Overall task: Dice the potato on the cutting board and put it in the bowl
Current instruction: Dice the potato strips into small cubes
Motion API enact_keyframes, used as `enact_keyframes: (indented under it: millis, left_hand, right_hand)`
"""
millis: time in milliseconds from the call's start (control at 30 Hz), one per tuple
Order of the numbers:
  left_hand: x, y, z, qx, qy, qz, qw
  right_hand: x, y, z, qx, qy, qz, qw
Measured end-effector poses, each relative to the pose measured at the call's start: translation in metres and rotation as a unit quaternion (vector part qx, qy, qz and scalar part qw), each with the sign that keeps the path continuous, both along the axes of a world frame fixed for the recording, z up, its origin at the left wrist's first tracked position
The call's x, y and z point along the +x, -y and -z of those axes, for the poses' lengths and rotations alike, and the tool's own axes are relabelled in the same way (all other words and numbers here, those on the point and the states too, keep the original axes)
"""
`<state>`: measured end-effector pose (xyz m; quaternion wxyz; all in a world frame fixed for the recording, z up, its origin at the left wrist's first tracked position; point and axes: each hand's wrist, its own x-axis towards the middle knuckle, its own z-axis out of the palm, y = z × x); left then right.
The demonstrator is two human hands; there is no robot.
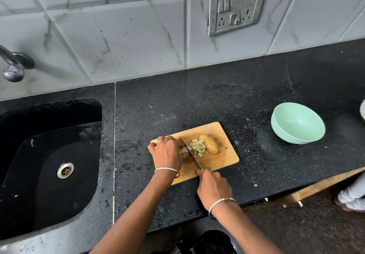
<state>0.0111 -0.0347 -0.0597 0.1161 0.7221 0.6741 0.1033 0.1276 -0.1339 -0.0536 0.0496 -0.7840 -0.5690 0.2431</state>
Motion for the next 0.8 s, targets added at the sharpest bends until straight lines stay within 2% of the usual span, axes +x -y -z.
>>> enact_keyframes:
  millis: [233,333,467,800]
  left_hand:
    - [-0.001,0.002,0.000,0.001,0.006,-0.002,1.000]
    - [-0.004,0.003,0.001,0.001,0.008,0.004,1.000]
    - [-0.007,0.005,0.000,0.001,0.014,0.009,1.000]
    - [-0.005,0.003,-0.001,-0.003,0.012,0.011,1.000]
  right_hand:
    - [0.020,0.021,-0.007,-0.017,-0.039,0.018,0.999]
    - [0.024,0.024,-0.009,0.007,-0.052,0.014,0.999]
    - [0.014,0.017,-0.010,0.034,-0.046,0.002,0.998]
    - [0.004,0.013,-0.006,0.029,-0.033,-0.003,0.999]
